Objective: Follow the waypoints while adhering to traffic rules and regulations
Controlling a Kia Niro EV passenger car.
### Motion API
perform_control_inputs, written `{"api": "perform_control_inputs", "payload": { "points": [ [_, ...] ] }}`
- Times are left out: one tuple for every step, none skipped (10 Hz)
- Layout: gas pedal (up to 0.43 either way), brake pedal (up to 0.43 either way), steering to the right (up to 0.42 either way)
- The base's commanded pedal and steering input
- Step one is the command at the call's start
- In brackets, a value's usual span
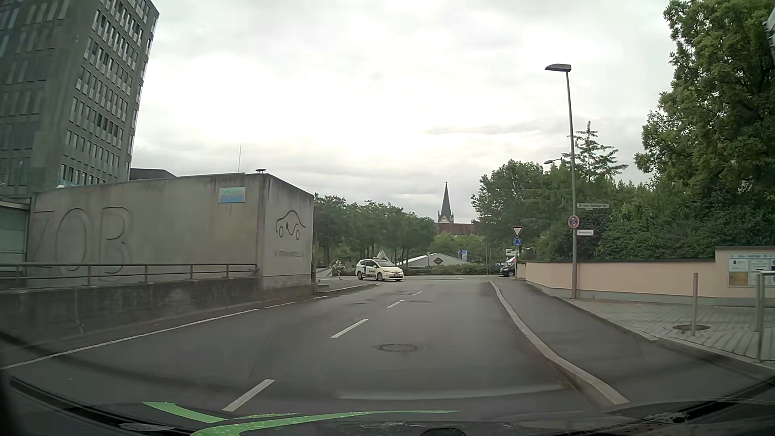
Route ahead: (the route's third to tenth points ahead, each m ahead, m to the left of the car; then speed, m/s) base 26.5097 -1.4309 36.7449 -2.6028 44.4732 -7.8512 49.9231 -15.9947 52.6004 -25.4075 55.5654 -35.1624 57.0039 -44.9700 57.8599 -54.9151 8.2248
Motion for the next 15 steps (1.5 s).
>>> {"api": "perform_control_inputs", "payload": {
  "points": [
    [0.000,0.000,0.053],
    [0.000,0.000,0.052],
    [0.000,0.000,0.050],
    [0.000,0.000,0.050],
    [0.000,0.000,0.046],
    [0.000,0.000,0.041],
    [0.000,0.018,0.038],
    [0.000,0.085,0.037],
    [0.000,0.098,0.036],
    [0.000,0.146,0.034],
    [0.000,0.159,0.034],
    [0.000,0.165,0.034],
    [0.000,0.171,0.033],
    [0.000,0.165,0.032],
    [0.000,0.134,0.032]
  ]
}}
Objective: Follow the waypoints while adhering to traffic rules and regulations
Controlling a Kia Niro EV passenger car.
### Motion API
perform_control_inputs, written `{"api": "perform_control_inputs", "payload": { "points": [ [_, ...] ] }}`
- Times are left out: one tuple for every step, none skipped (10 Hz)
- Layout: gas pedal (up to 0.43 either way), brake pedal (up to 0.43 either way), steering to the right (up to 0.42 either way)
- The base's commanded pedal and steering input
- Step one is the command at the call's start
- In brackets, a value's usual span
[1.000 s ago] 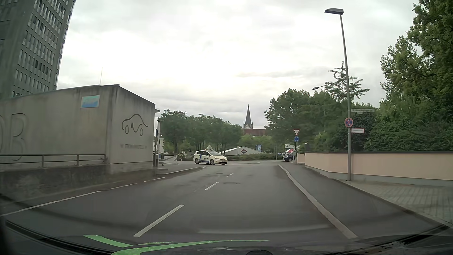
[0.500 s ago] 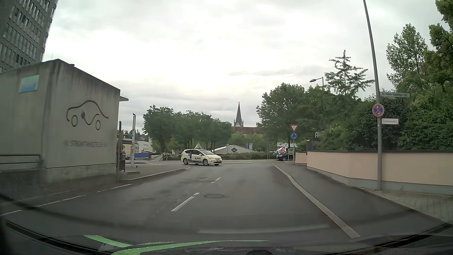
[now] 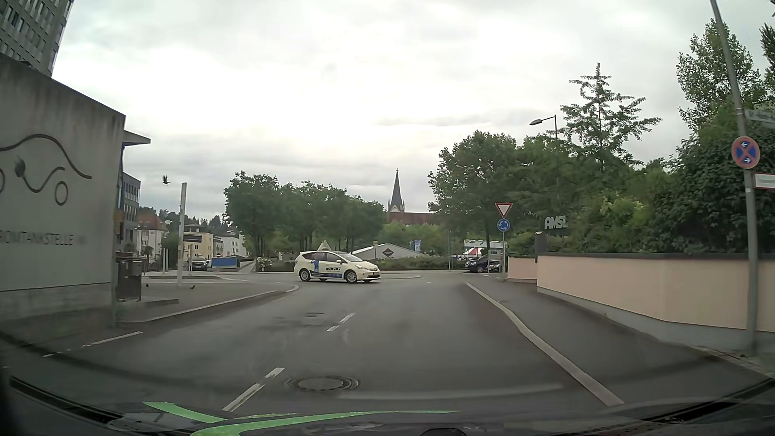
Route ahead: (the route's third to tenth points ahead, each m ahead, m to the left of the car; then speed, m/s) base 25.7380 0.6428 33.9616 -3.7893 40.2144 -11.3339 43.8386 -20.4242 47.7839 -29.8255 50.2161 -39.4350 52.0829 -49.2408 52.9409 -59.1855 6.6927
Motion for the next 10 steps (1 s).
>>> {"api": "perform_control_inputs", "payload": {
  "points": [
    [0.000,0.128,0.032],
    [0.000,0.104,0.032],
    [0.000,0.091,0.030],
    [0.000,0.085,0.028],
    [0.000,0.085,0.027],
    [0.000,0.079,0.027],
    [0.000,0.079,0.025],
    [0.000,0.085,0.021],
    [0.000,0.085,0.021],
    [0.000,0.085,0.020]
  ]
}}
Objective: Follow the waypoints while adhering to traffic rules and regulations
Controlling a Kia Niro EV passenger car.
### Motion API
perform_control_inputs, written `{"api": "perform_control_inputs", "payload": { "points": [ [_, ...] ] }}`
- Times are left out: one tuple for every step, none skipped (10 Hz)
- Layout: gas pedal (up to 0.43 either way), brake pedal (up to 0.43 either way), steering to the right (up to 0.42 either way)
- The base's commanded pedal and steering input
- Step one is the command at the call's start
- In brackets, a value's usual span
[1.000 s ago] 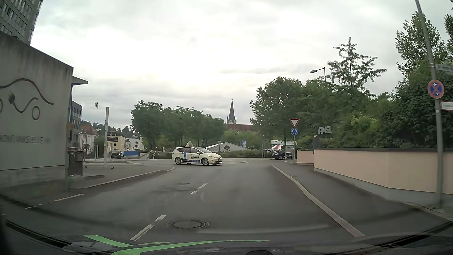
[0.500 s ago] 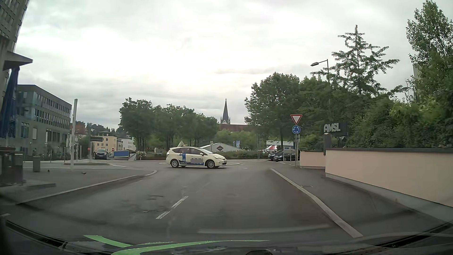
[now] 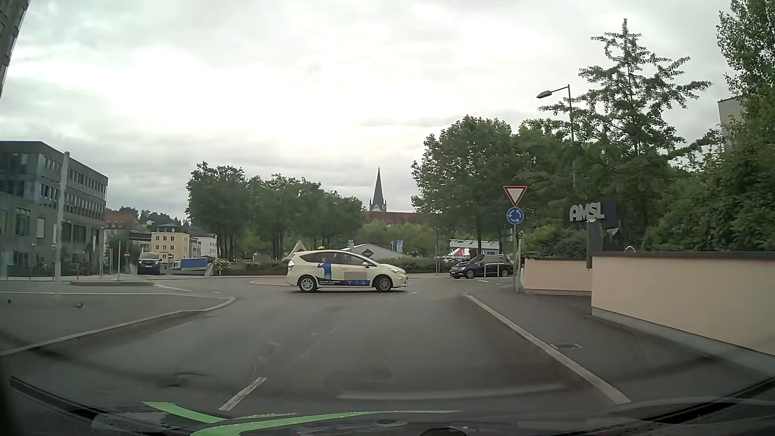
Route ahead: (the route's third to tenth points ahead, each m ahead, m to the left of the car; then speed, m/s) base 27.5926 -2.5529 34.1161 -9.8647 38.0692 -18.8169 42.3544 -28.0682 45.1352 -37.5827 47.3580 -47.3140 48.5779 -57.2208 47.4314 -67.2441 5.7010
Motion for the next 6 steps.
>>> {"api": "perform_control_inputs", "payload": {
  "points": [
    [0.000,0.098,0.019],
    [0.000,0.098,0.019],
    [0.000,0.116,0.019],
    [0.000,0.128,0.018],
    [0.000,0.146,0.015],
    [0.000,0.159,0.014]
  ]
}}
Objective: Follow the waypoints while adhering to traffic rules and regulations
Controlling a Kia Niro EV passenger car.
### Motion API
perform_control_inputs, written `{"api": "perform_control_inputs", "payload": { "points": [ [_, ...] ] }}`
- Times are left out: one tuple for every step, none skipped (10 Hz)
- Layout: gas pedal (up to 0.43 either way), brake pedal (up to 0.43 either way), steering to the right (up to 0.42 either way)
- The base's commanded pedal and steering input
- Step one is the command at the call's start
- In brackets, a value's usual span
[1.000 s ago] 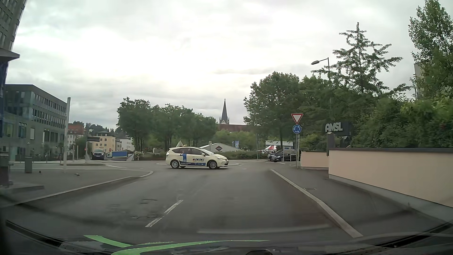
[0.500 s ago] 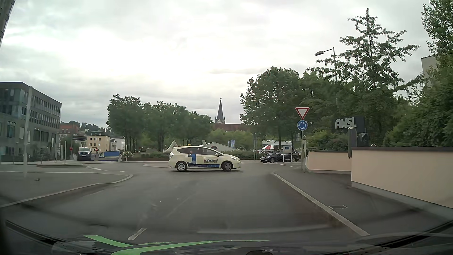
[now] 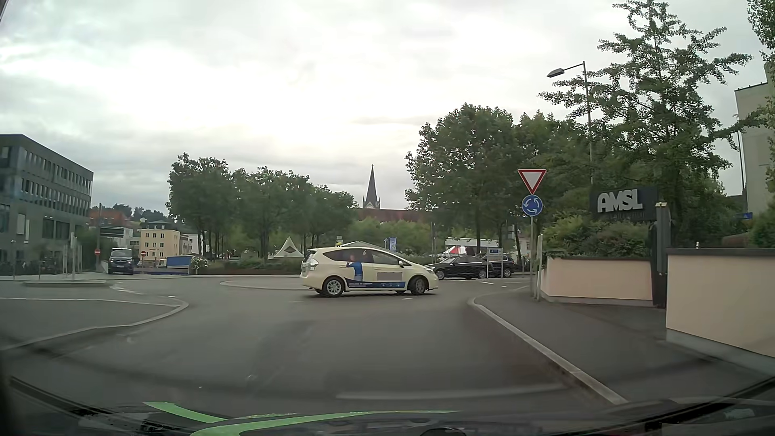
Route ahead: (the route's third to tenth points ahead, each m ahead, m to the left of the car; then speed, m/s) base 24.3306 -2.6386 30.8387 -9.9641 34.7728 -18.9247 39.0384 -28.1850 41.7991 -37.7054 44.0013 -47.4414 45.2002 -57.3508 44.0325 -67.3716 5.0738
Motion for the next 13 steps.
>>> {"api": "perform_control_inputs", "payload": {
  "points": [
    [0.000,0.177,0.013],
    [0.000,0.183,0.011],
    [0.000,0.189,0.009],
    [0.000,0.189,0.007],
    [0.000,0.171,0.005],
    [0.000,0.122,0.003],
    [0.000,0.110,0.000],
    [0.000,0.091,0.000],
    [0.000,0.000,0.000],
    [0.000,0.000,0.000],
    [0.000,0.000,0.000],
    [0.000,0.000,0.000],
    [0.039,0.000,-0.001]
  ]
}}
